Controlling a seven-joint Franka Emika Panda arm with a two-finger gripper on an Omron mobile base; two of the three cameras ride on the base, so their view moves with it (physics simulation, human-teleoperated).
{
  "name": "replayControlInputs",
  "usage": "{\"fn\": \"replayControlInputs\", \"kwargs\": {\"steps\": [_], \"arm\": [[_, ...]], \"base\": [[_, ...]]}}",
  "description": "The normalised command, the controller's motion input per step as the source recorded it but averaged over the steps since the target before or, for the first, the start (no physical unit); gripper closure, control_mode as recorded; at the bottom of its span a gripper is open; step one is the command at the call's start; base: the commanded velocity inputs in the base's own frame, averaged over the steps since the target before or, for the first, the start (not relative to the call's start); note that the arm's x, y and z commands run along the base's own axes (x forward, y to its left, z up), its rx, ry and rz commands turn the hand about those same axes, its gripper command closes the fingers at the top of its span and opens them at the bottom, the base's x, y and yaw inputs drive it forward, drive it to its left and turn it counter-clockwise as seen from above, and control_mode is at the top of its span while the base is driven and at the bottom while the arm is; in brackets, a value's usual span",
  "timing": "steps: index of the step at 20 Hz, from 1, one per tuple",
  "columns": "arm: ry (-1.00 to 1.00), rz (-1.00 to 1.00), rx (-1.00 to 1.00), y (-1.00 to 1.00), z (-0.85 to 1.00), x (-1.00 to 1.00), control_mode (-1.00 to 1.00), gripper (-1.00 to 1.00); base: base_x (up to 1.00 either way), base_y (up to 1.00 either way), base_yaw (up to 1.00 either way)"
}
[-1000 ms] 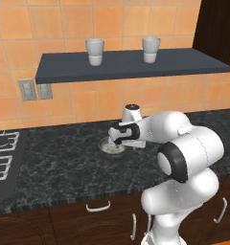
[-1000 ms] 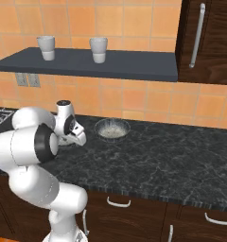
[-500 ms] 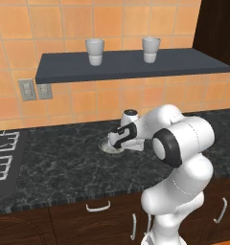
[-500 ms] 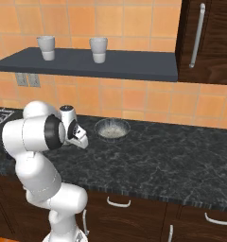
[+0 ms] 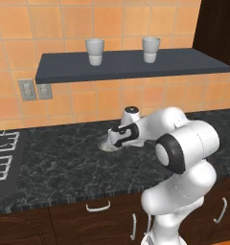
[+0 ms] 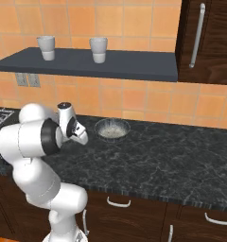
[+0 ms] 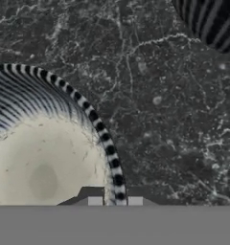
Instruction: Pick up the bowls on the counter and stack them on top of one another in the open cabinet. Place the smaller bowl on top of the larger bowl.
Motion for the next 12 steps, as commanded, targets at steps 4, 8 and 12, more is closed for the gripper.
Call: {"fn": "replayControlInputs", "kwargs": {"steps": [4,8,12], "arm": [[-0.4,-0.05,0.03,-0.27,0.94,-0.14,-1.0,1.0],[-0.35,-0.13,0.1,-0.9,1.0,-0.05,-1.0,1.0],[-0.18,-0.2,0.11,-1.0,0.83,0.02,-1.0,1.0]], "base": [[0.0,0.0,0.0],[0.0,0.0,0.0],[0.0,0.0,0.0]]}}
